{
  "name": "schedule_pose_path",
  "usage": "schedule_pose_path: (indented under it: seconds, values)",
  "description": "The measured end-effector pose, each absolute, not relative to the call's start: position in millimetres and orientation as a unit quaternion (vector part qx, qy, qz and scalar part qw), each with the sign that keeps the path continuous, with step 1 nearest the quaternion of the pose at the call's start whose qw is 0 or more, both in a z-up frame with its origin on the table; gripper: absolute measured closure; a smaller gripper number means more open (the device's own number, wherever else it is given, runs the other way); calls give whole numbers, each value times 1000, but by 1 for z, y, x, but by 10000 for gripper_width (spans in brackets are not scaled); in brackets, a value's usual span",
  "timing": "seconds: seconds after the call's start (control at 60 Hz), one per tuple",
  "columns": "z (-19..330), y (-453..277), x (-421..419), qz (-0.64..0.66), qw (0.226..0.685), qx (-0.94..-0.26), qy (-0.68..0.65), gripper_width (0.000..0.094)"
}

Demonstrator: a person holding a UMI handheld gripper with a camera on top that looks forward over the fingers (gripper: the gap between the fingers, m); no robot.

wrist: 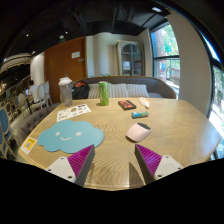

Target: Arrange mouse

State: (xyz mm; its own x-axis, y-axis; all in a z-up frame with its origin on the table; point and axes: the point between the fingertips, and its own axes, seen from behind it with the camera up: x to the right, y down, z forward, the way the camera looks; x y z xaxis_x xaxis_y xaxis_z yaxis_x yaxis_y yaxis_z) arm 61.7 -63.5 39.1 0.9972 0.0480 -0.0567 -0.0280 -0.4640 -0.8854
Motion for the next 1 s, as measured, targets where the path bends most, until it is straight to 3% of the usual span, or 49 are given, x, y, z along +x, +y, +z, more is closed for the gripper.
schedule_pose_path:
  seconds: [0.283,0.583,0.65,0.75,0.933,1.0]
  values:
    - [-11,5,116,34,459,-888,11,105]
    - [-14,62,129,19,436,-900,0,134]
    - [-14,70,130,20,432,-902,-2,182]
    - [-14,73,134,13,437,-899,7,387]
    - [-11,66,140,14,446,-894,37,493]
    - [12,60,143,-15,472,-881,27,524]
